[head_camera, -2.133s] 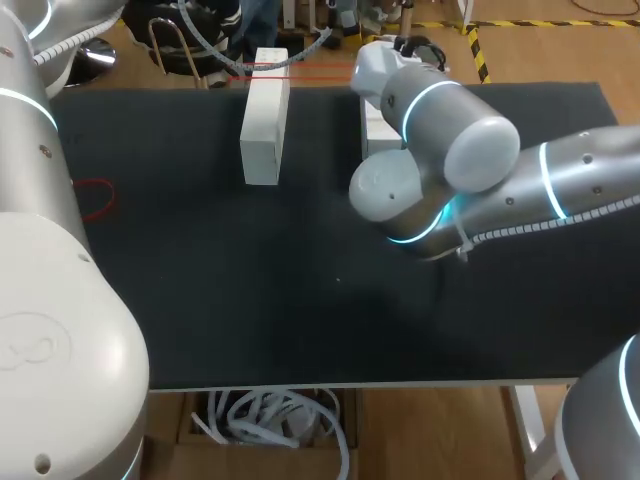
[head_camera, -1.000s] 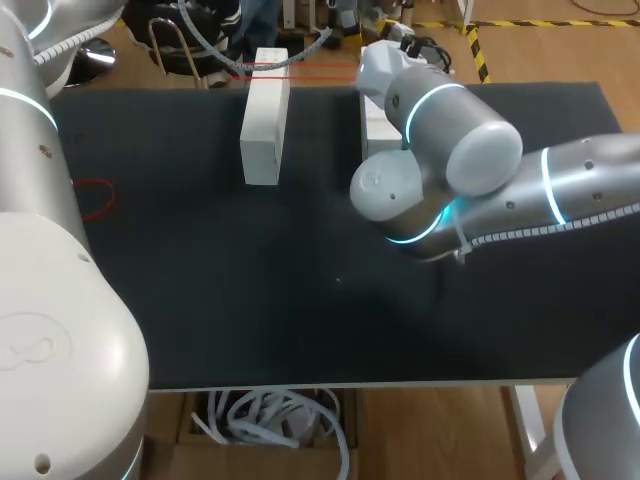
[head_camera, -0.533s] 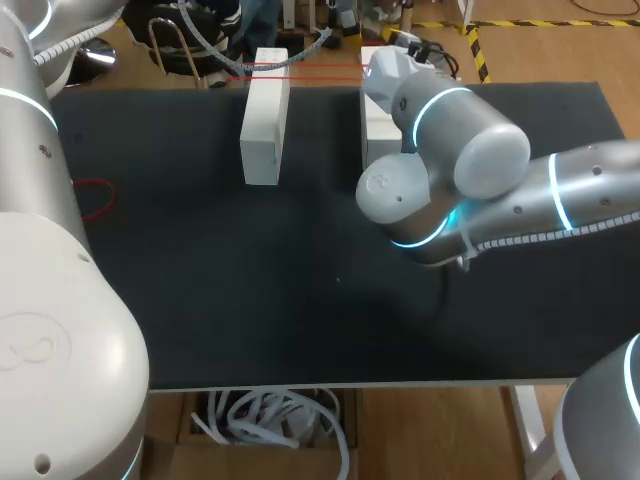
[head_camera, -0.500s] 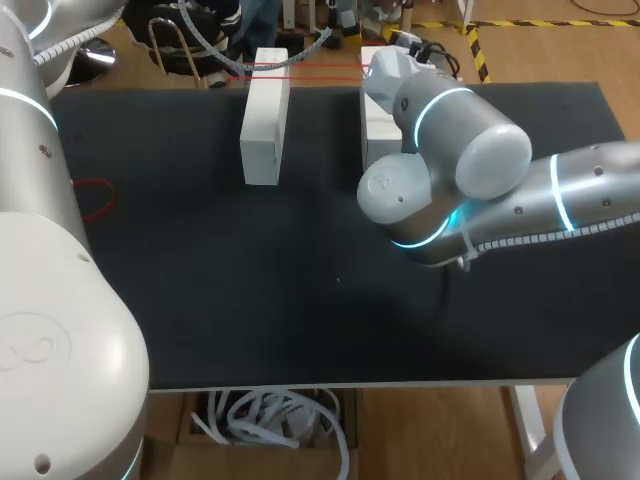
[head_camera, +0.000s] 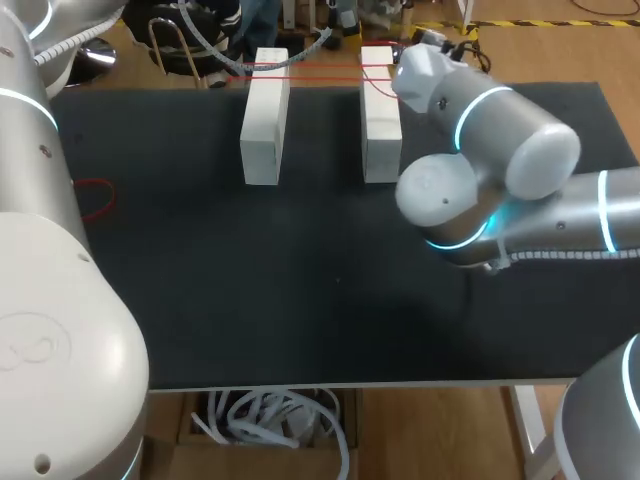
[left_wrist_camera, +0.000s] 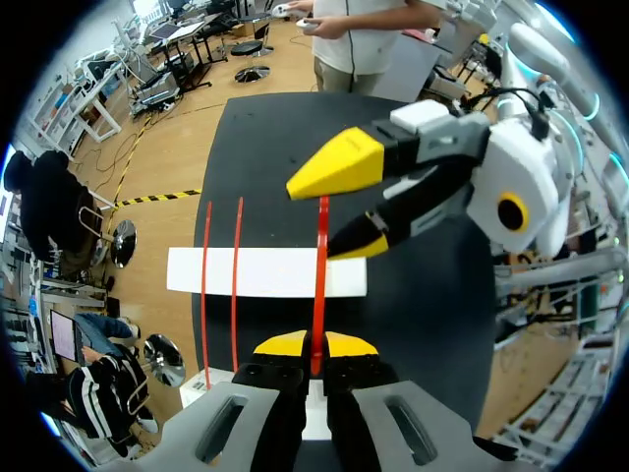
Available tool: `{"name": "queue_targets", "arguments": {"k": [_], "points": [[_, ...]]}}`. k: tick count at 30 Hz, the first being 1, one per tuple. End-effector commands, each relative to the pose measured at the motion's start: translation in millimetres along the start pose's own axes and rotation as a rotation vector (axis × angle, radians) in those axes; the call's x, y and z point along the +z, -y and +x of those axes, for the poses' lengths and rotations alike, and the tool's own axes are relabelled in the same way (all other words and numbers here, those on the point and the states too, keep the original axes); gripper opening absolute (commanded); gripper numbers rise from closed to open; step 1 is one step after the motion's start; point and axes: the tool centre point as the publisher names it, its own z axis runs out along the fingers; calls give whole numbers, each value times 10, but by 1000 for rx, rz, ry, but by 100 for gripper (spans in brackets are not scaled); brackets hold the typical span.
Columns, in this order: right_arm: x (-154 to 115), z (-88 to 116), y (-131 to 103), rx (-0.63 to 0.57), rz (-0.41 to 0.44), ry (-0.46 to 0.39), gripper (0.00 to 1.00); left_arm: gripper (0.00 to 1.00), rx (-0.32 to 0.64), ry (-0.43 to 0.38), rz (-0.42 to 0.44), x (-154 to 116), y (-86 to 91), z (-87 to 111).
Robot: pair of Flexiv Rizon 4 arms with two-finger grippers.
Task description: Grab the tape and strap the tape.
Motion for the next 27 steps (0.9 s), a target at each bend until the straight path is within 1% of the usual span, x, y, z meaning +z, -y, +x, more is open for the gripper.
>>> {"name": "queue_targets", "arguments": {"k": [1, 6, 12, 15, 21, 27], "points": [[-181, -147, 134, 28, -87, -161, 36, 0, -1, 0, -4, -4, 5, -1], [-266, -185, 246, 34, -140, -213, 37, 0, -1, 0, -4, -4, 5, -1], [-279, -196, 306, 71, -196, -270, 36, 0, -1, 0, -4, -4, 5, -1], [-299, -209, 336, 76, -212, -277, 34, 0, -1, 0, -4, -4, 5, -1], [-407, -349, 506, 78, -211, -271, 35, 0, -1, 0, -4, -4, 5, -1], [-459, -415, 772, 94, -157, -254, 35, 0, -1, 0, -4, -4, 5, -1]]}}
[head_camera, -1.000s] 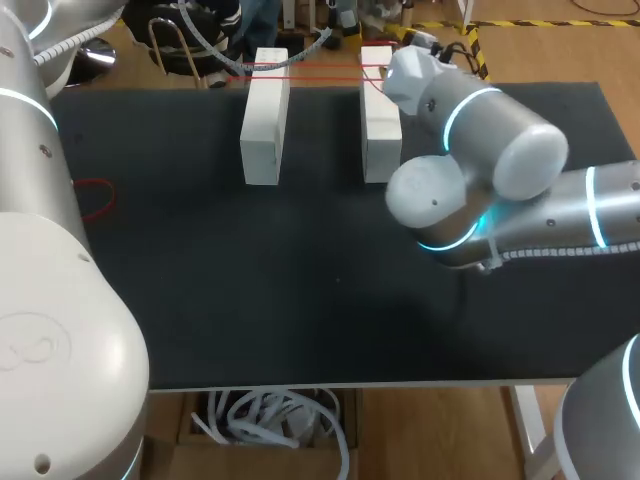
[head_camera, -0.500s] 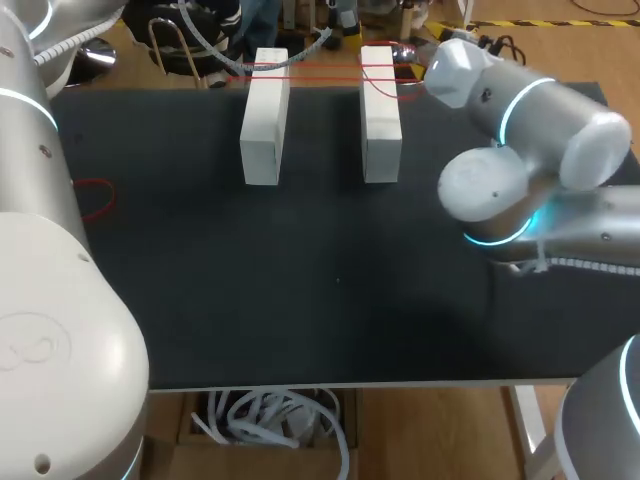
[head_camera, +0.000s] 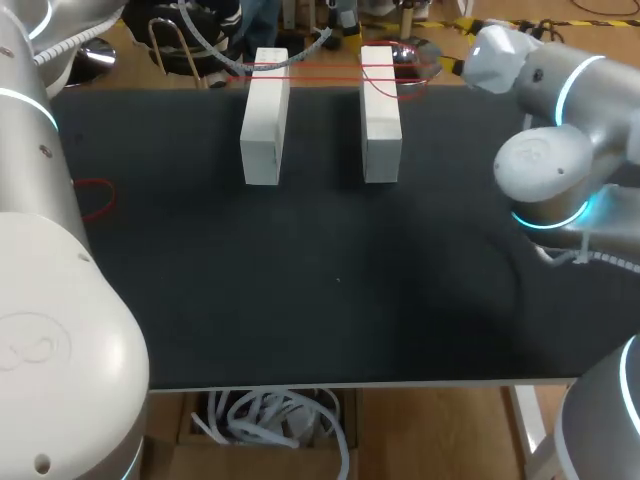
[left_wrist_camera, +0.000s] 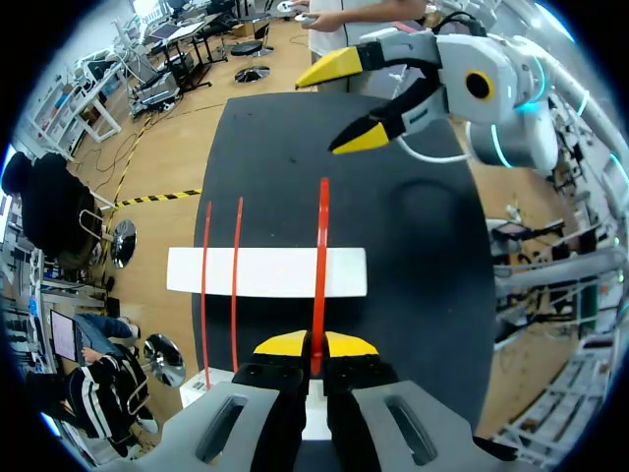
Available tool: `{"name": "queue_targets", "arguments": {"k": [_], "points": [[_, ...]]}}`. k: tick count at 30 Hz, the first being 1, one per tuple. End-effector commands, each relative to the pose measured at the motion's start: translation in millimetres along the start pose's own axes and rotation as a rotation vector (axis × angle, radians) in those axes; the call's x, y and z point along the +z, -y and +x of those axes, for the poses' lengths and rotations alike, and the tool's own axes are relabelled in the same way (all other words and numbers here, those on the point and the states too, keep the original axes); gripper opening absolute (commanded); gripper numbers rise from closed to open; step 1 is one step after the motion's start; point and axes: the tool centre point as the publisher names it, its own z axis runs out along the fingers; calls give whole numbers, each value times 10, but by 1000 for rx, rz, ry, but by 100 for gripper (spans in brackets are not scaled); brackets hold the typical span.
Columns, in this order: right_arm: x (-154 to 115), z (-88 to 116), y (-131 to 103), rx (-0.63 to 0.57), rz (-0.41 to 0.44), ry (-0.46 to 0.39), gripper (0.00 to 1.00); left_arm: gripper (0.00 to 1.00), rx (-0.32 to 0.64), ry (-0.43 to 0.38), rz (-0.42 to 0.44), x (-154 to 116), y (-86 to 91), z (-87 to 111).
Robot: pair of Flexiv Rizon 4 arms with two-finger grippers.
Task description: Grab the tape and strap the tape.
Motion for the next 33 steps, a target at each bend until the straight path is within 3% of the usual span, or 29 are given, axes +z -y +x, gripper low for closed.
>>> {"name": "queue_targets", "arguments": {"k": [1, 5, 6, 7, 20, 22, 25, 30, 33], "points": [[-90, -63, 144, 20, -62, -117, 36, 0, -1, 0, -4, -4, 5, -1], [-64, -101, 225, 65, -52, -80, 44, 0, -1, 0, -4, -4, 5, -1], [-49, -111, 247, 90, -37, -62, 65, 0, -1, 0, -4, -4, 5, -1], [-34, -123, 263, 95, -27, -55, 98, 0, -1, 0, -4, -4, 5, -1], [-18, -131, 274, 103, -28, -54, 100, 0, 3, 4, -30, -33, -41, -8], [-18, -131, 274, 103, -28, -54, 100, 0, -41, 18, -103, -114, -196, -25], [-18, -131, 274, 103, -28, -54, 100, 0, -135, 33, -233, -291, -595, -38], [-18, -131, 274, 103, -28, -54, 100, 0, -386, 49, -372, -719, -1487, 126], [-18, -131, 274, 103, -28, -54, 100, 0, -518, 22, -425, -869, -1928, 291]]}}
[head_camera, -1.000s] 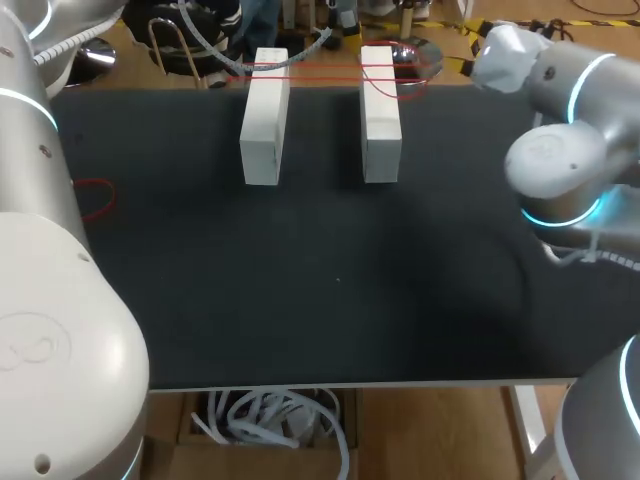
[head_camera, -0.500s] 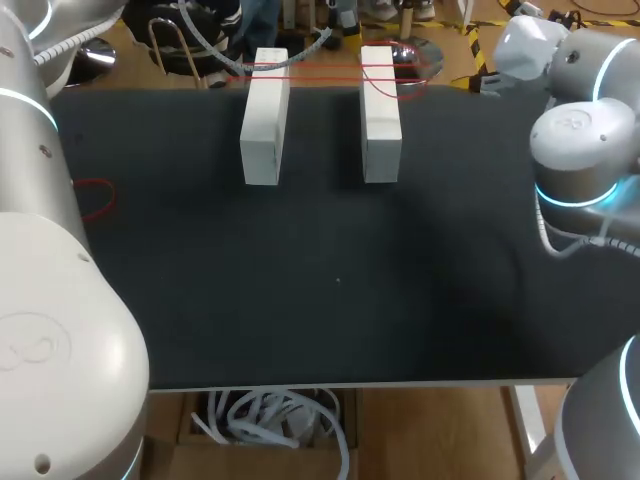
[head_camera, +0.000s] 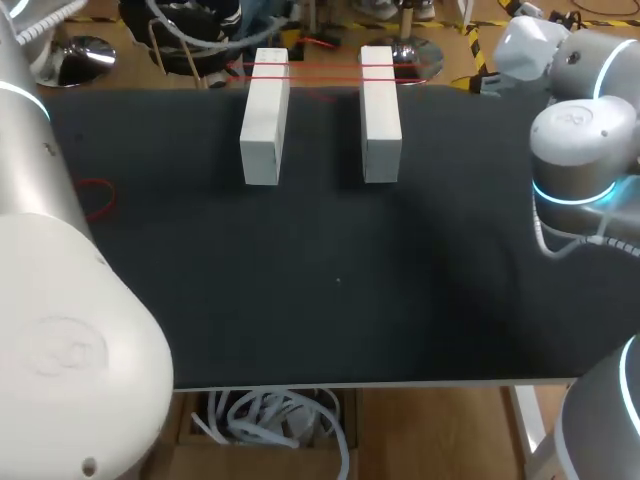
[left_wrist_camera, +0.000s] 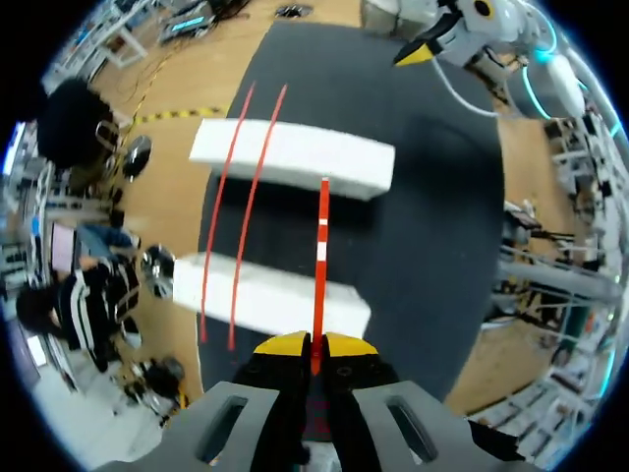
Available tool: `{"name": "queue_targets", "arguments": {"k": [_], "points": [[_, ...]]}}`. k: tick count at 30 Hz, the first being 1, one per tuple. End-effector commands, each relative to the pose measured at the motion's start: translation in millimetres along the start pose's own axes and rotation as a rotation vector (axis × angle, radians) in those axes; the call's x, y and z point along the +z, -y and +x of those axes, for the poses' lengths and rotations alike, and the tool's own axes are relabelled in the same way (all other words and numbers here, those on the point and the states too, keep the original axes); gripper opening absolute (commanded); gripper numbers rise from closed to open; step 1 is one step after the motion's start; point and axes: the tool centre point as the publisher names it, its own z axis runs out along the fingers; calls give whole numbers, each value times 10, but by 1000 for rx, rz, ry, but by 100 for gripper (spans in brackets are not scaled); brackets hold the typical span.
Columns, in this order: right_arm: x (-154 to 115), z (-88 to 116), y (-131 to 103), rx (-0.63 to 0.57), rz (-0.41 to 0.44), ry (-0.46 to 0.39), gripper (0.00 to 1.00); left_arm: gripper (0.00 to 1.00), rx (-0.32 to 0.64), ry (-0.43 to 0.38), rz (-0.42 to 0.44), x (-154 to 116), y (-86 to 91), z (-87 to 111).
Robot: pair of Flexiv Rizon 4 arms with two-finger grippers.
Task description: Grab the tape and strap the tape.
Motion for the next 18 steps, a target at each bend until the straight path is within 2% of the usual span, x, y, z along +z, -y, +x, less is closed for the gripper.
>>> {"name": "queue_targets", "arguments": {"k": [1, 4, 7, 9, 14, 15, 16, 18], "points": [[-2, -8, -1, -1, 2, -3, 100, 0, -289, -38, -130, -181, -842, 110], [-2, -8, -1, -1, 2, -3, 100, 0, -415, -89, -186, -107, -1275, 159], [-2, -8, -1, -1, 2, -3, 100, 0, -494, -107, -260, -46, -1602, 167], [-2, -8, -1, -1, 2, -3, 100, 0, -537, -123, -287, -6, -1736, 170], [-2, -8, -1, -1, 2, -3, 100, 0, -590, -133, -288, 80, -2021, 104], [-2, -8, -1, -1, 2, -3, 100, 26, -621, -128, -300, 97, -2070, 89], [-2, -8, -1, -1, 2, -3, 100, 100, -621, -128, -300, 97, -2070, 89], [-2, -8, -1, -1, 2, -3, 100, 100, -621, -128, -300, 97, -2070, 89]]}}
